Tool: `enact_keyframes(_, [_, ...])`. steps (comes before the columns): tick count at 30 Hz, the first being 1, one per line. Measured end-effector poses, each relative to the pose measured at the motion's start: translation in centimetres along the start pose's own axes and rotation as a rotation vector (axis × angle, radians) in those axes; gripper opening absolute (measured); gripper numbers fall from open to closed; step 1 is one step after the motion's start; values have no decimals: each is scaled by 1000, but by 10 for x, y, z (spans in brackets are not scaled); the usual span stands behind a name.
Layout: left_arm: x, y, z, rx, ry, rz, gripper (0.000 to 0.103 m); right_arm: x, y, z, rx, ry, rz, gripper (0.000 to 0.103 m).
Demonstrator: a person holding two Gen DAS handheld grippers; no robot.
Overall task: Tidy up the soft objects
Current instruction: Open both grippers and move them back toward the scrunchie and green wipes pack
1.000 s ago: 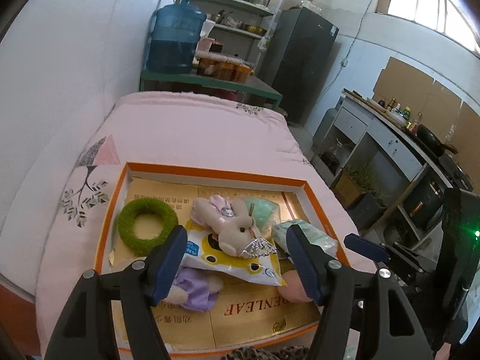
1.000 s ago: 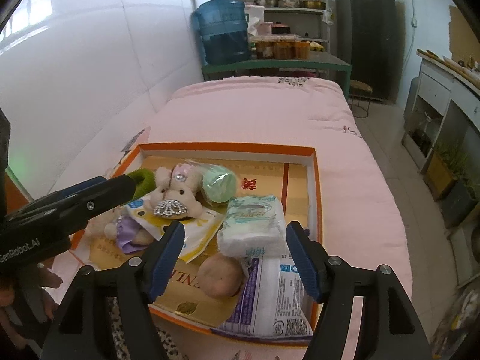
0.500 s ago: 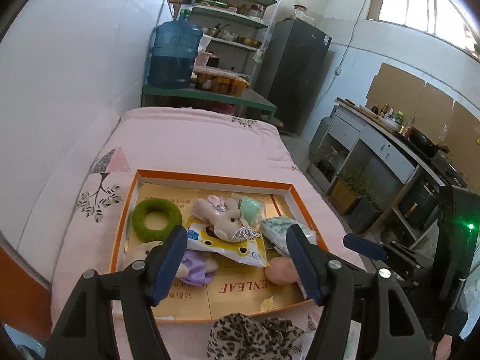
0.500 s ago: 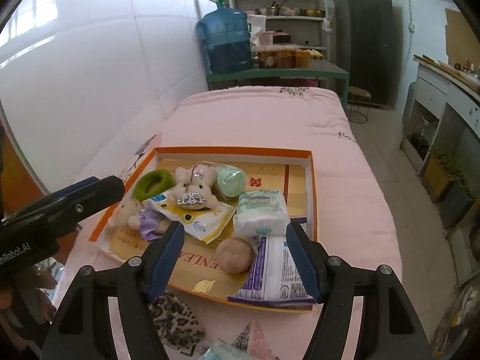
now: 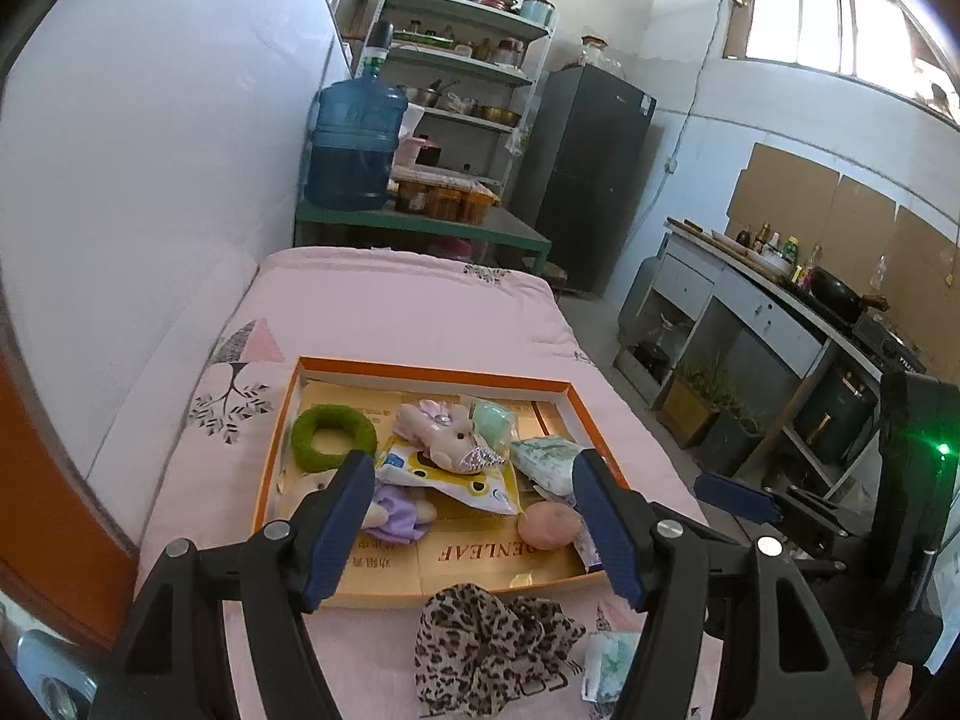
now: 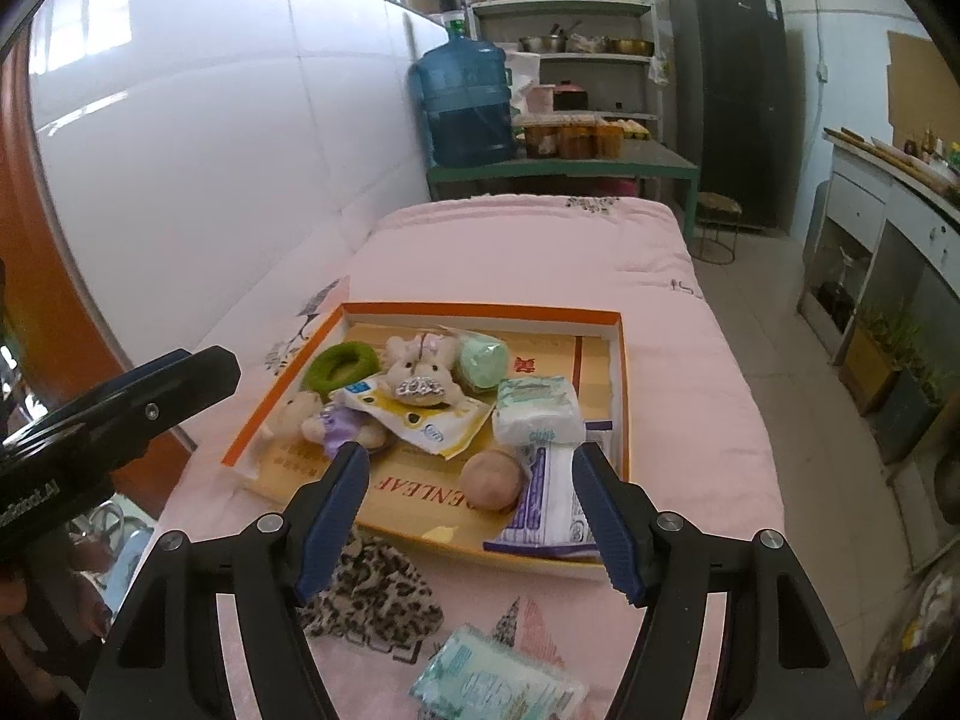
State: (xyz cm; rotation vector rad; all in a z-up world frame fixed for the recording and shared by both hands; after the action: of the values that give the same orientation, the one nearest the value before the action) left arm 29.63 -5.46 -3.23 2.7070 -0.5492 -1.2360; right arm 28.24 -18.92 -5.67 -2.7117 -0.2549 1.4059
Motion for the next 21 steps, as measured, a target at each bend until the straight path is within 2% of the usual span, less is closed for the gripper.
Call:
enact_keyframes(5, [-16, 1, 7, 3, 31, -19, 68, -15, -8, 11, -19, 17, -4, 72])
enact_keyframes(12, [-38, 15, 19, 73, 81, -85, 68, -33, -17, 32, -38, 32, -20, 72])
enact_keyframes(21, [-56, 22, 42, 96, 99, -121, 68, -45, -25, 60, -54, 33, -35, 72])
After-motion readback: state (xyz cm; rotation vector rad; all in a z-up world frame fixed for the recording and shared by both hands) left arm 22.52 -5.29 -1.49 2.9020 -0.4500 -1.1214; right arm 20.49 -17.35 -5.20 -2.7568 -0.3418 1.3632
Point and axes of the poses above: each gripper's, at about its wrist camera, not at the fingertips, and x roughly the way its jaws point, y to its right, z to its underside, the point moved 8 cm from there along x, roughly the way its jaws point, and after that the axes turned 13 degrees about -y, right-handed, at the moved point
